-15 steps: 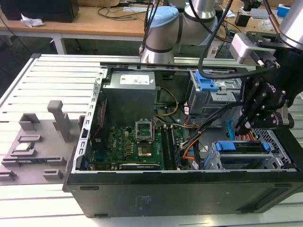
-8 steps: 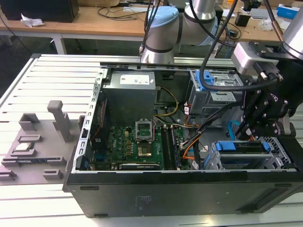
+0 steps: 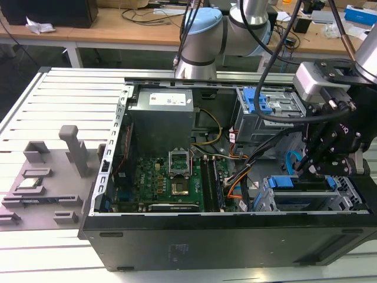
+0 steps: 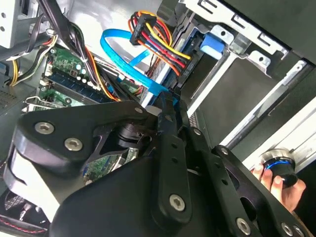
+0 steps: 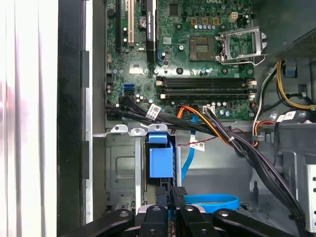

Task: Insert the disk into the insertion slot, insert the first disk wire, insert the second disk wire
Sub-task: 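Insert the second disk wire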

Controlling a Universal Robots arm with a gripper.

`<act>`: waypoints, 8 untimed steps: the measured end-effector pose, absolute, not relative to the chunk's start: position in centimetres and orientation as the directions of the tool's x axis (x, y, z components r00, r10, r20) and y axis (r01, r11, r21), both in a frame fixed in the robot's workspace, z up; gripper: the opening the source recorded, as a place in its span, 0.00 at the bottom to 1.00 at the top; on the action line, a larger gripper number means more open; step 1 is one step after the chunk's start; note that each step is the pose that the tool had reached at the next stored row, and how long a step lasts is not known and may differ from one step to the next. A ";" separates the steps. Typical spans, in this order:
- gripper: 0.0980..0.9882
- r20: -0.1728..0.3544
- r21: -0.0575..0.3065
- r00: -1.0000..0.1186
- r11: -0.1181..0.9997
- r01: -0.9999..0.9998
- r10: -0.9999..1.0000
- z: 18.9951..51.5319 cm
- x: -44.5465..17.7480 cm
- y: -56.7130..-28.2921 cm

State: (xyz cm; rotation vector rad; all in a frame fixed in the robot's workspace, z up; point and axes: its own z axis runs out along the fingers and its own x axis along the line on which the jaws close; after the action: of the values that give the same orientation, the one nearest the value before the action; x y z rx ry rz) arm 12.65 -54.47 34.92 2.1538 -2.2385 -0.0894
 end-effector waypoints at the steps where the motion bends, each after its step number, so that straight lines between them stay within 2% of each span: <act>1: 0.07 -0.015 0.065 -0.039 0.038 -0.997 -0.999 34.8 12.7 -54.5; 8: 0.07 -0.015 0.065 -0.039 0.038 -0.997 -0.999 34.5 12.9 -54.4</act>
State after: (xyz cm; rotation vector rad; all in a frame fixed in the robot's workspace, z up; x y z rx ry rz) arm 12.85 -54.40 34.48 2.1540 -2.2382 -0.0894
